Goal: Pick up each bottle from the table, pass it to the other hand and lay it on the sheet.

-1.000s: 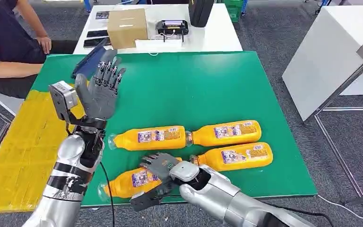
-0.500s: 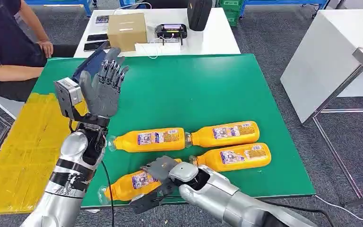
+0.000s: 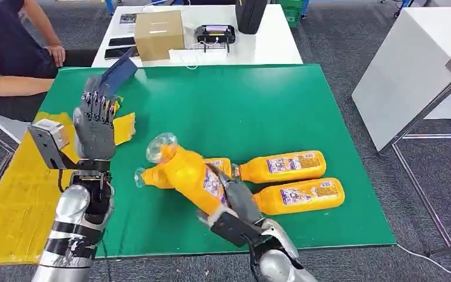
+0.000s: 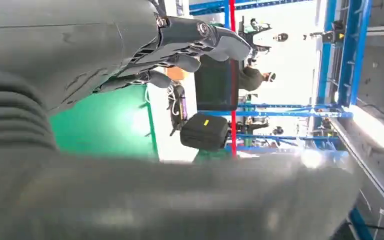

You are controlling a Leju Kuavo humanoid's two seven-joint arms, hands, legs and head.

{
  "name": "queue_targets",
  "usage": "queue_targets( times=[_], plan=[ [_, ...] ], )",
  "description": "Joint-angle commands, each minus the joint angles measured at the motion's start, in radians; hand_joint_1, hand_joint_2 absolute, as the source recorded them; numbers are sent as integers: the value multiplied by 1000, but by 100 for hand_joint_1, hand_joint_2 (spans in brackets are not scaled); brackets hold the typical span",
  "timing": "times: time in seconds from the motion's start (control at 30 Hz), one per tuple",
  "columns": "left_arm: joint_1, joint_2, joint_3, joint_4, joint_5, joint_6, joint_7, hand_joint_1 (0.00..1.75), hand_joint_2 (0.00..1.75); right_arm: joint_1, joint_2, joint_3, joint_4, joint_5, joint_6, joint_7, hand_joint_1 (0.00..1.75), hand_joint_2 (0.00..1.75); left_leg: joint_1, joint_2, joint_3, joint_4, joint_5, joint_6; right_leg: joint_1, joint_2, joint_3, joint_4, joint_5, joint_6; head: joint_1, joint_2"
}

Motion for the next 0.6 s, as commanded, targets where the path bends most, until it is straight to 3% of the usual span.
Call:
queue_targets(
  times=[0.03,0.27,0.6],
  plan=[
    [-21,22,-42,43,104,-131,68,0,175,83,-10,-108,-211,-5,-22,-49,175,175,1,-2,1,1,-2,-1,0,3,2,0,-1,-1,0,0],
    [-1,41,-108,21,205,-288,103,0,175,57,-21,-136,-188,-25,-4,-45,175,175,1,-1,3,1,-2,-2,0,5,3,-1,-2,-2,0,0],
    [32,45,-156,-58,208,-330,92,0,175,20,-29,-193,-161,-77,30,-21,175,175,1,0,1,1,-2,-1,1,5,2,0,-1,-1,0,0]
  ],
)
